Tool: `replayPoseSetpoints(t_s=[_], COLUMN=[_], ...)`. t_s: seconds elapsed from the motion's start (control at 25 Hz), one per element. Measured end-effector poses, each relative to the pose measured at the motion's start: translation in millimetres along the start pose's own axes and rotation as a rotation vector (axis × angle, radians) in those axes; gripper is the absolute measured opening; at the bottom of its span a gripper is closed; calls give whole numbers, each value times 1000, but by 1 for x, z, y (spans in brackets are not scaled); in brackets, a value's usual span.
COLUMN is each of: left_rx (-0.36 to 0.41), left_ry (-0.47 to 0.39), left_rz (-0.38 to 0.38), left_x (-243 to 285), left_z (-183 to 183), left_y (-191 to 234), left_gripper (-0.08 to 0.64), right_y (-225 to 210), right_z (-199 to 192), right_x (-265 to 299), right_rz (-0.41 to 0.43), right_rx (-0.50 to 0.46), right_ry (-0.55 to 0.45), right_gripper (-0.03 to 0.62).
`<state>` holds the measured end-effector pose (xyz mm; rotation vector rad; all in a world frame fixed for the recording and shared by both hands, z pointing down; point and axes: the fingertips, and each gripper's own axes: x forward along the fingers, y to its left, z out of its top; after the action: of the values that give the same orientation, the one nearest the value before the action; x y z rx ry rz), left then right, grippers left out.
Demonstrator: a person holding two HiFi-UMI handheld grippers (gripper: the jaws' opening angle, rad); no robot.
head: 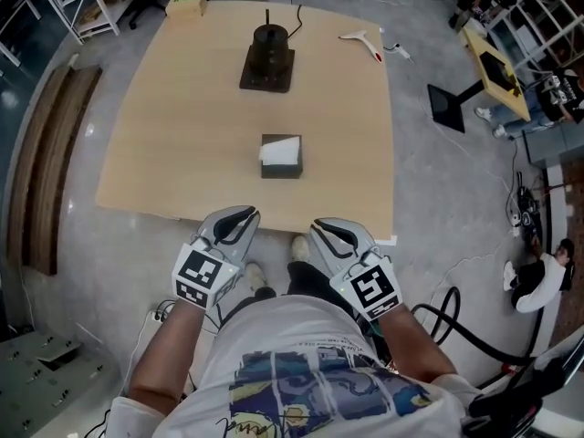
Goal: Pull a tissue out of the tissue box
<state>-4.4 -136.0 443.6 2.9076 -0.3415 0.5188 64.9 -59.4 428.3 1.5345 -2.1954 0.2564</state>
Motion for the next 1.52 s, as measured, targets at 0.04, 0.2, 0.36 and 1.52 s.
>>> replayPoseSetpoints(t_s=[0.04,0.2,0.36,1.52], left_rx=[-3,-14,-9,-235], left_ry=[7,7,7,41], left_rz=[1,2,27,439], left_x=[6,27,35,-11], left_z=[0,12,24,-7], left_y=[4,9,10,48], left_gripper=[29,29,29,29], right_y=[-7,-37,-62,-93], right_z=[-1,-10,-20,-99], right_x=[5,26,51,230], right_rz=[4,31,72,409], right_rx=[0,-10,-36,-646], right_ry=[4,34,64,291], right_gripper=[17,17,30,171])
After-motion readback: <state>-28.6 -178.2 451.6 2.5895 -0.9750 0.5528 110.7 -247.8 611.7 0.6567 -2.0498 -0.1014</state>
